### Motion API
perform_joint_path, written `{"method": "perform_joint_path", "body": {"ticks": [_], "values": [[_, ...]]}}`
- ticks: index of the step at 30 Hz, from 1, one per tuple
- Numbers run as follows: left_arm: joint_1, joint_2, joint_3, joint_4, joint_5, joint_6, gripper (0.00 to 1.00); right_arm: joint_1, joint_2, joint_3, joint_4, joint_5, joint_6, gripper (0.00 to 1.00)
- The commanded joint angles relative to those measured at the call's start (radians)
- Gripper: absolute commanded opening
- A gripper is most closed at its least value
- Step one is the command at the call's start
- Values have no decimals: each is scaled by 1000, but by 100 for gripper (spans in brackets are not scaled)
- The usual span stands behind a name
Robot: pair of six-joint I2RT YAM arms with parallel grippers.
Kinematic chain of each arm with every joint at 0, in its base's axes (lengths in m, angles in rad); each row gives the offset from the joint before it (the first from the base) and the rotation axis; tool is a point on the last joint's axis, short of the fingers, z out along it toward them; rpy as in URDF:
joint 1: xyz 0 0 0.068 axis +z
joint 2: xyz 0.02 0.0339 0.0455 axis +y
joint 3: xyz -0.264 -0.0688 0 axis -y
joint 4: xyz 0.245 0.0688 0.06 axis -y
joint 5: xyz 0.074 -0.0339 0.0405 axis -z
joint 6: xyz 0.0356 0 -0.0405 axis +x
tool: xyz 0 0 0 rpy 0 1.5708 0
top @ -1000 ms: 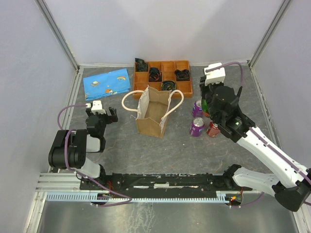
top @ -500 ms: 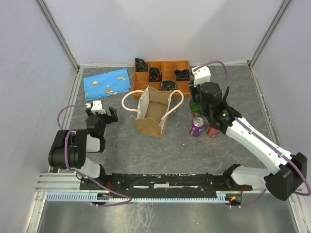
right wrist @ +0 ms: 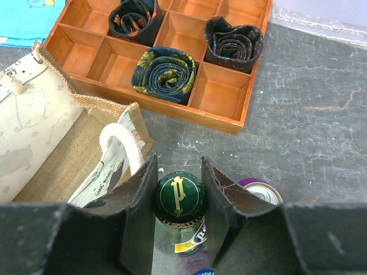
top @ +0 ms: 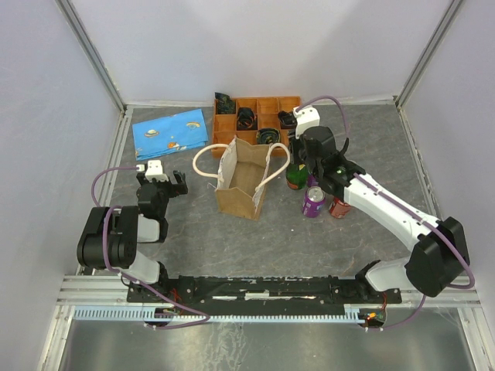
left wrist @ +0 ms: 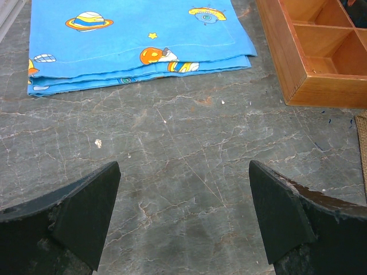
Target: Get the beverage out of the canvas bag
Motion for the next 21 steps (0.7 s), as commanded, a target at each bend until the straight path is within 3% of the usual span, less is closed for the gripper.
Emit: {"method": "perform_joint_path", "body": {"ticks": [1,21], "values": [[-4,-4,5,39,-9,36,99,-17,-21,-9,213,-21,30,0],[-4,-4,5,38,-9,36,99,-27,43,-148,397,-97,24,0]]}}
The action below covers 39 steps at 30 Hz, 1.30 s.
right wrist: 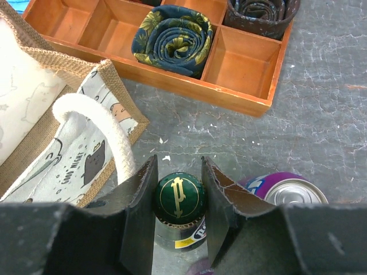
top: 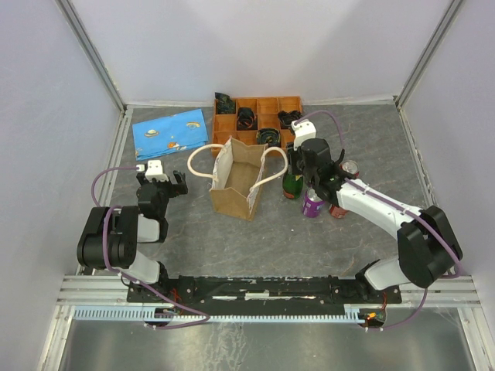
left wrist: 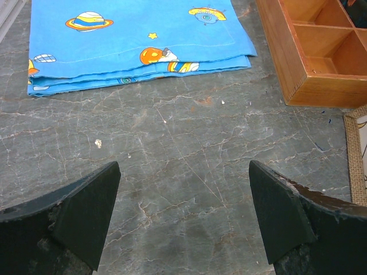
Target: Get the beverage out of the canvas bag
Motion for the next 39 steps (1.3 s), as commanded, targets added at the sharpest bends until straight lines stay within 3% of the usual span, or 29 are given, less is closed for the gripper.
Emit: {"method": "perform_joint_path", "body": {"ticks": [1,10,18,19,22,25,32,34,39], "values": [[-5,-4,5,38,-9,36,99,-1,-21,18,222,-18,-18,0],[-4,-4,5,38,-10,36,99,0,-21,-34,341,-9,-64,0],[-4,-5,5,37,-9,36,99,0,-38,-98,335,11,-53,1],[-4,-5,5,38,-10,36,99,0,-44,-105,328,14,-51,8],[-4,-5,5,38,-10,36,99,0,-62,-115,302,15,-50,43],[-4,-5,5,39,-9,36,99,1,-78,-116,280,30,-49,62],[-4,-5,5,38,-11,36,99,0,-118,-87,232,56,-50,85],[-4,-4,5,38,-9,36,99,0,-142,-73,216,89,-53,98],[-4,-4,5,37,-9,36,99,-1,-189,-23,151,241,-87,99]]}}
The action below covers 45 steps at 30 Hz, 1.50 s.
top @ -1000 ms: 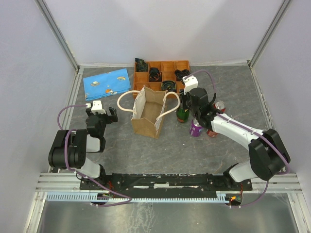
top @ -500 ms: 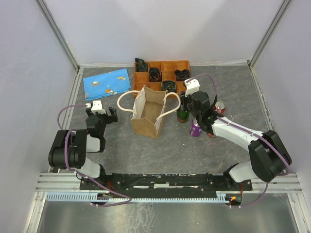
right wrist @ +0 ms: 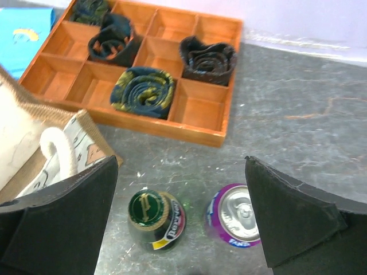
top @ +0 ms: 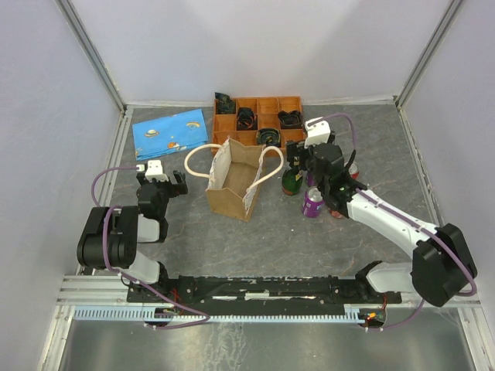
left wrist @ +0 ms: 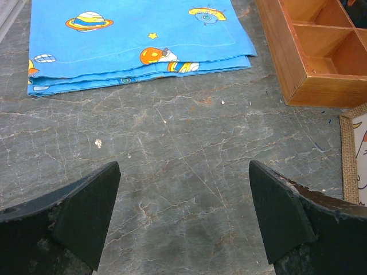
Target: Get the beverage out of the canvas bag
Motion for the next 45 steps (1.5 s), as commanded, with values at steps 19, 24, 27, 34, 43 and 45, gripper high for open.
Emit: {"method": "perform_joint_path", "body": {"ticks": [19,24,27,34,43,45], "values": [[-4,-5,4,38,-9,36,99,-664,-255,84,-266,178,215,99],[-4,-4,5,38,-10,36,99,-936,-192,97,-330,-65,269,99],[-4,-4,5,38,-10,36,99,-970,-112,143,-430,-107,244,99],[-4,-4,5,38,-10,36,99,-971,-132,63,-406,-97,273,99],[-4,-4,5,38,-9,36,99,-969,-91,91,-500,44,303,99],[-5,-4,4,38,-10,36,99,-969,-90,95,-507,66,309,99]]}}
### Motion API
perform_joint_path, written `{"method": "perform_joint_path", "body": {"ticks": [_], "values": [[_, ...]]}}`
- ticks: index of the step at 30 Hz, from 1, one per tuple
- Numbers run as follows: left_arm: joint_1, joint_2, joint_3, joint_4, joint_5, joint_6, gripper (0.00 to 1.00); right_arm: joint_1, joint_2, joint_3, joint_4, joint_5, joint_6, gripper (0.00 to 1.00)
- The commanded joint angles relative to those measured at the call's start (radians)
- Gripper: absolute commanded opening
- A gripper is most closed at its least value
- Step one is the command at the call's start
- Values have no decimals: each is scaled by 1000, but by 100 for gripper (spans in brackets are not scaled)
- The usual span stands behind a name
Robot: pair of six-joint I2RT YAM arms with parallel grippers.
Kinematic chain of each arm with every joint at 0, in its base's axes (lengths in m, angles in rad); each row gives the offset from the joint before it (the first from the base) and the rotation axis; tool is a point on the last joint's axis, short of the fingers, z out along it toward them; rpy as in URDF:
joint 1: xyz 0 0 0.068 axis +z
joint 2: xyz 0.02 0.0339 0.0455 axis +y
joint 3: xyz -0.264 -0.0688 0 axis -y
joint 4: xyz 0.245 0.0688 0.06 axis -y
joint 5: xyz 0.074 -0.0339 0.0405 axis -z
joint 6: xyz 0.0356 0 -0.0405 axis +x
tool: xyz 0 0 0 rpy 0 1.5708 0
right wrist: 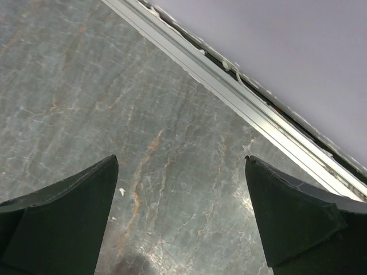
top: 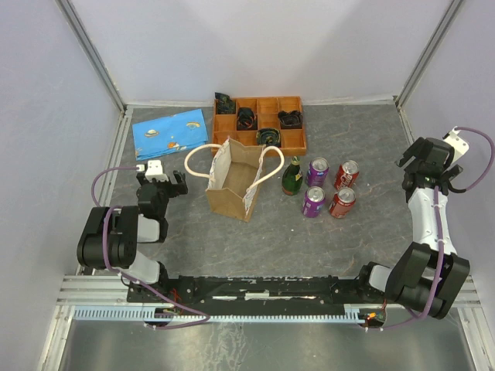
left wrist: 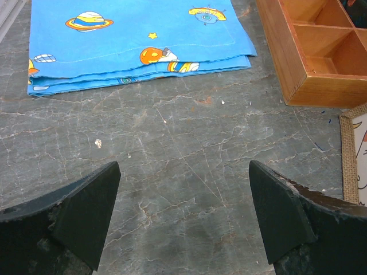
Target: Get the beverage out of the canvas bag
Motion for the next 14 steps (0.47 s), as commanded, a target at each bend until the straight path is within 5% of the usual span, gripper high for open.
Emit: {"method": "perform_joint_path", "body": {"ticks": [1,14], "values": [[-4,-4,5,38,-9,36,99,0,4,40,-20,79,25,99],[-4,-5,5,39,-10,37,99,1,-17,12,22,80,34,99]]}}
